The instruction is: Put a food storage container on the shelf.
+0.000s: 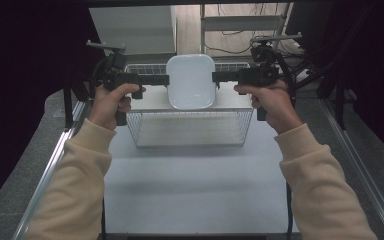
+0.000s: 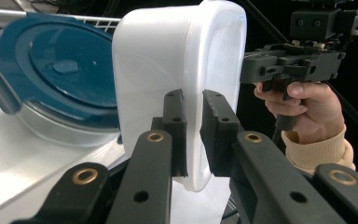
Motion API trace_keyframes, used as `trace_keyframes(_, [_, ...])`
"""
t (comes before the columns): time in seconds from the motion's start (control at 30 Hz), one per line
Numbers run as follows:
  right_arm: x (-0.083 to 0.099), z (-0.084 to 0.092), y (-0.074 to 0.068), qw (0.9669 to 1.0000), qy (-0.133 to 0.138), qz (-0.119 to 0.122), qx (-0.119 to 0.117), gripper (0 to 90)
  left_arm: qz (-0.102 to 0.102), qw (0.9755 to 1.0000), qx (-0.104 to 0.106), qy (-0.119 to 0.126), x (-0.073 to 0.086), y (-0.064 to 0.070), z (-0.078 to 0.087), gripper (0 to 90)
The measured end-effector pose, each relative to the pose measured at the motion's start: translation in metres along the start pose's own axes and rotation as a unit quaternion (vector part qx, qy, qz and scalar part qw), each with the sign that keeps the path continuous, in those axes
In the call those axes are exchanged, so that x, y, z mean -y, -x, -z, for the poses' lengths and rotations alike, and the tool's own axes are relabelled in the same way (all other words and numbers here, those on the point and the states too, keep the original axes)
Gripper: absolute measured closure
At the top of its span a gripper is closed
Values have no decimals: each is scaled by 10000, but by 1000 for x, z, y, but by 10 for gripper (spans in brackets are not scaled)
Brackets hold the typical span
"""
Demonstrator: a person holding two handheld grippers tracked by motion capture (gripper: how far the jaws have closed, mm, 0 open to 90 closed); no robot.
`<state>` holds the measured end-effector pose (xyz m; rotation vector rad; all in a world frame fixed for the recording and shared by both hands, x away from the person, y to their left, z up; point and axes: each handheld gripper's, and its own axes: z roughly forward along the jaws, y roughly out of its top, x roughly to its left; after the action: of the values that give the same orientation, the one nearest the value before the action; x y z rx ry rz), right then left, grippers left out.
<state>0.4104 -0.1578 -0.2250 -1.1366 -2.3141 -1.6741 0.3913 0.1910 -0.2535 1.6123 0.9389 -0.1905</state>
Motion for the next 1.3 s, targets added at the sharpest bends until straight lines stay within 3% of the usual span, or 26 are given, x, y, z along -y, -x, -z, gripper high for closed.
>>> trace_keyframes(0.33, [-20,-9,17,9998,-40,-151,-138,799,216,9998,-2,-38,-22,-18,-6,809])
trace_keyframes(0.57, [-34,-20,39,9986,-78,-478,-231,792,635,9979,160,-3,-37,-41,-15,812])
trace_keyframes(0.73, [-44,-29,53,9960,-205,-834,-229,750,1006,9944,309,10,-43,-55,-20,794])
trace_keyframes(0.77, [-45,-32,56,9950,-249,-932,-239,736,1142,9927,379,43,-44,-61,-22,784])
trace_keyframes(0.93, [-47,-45,75,9876,-243,-1523,-279,693,1493,9879,396,115,-46,-78,-30,743])
trace_keyframes(1.03, [-46,-51,82,9844,-309,-1716,-248,659,1612,9861,379,138,-45,-85,-34,732])
trace_keyframes(1.13, [-43,-52,86,9833,-239,-1776,-327,646,1586,9865,354,200,-43,-85,-34,719])
trace_keyframes(1.3, [-45,-47,79,9882,22,-1519,-183,406,1307,9906,-107,386,-43,-77,-28,501])
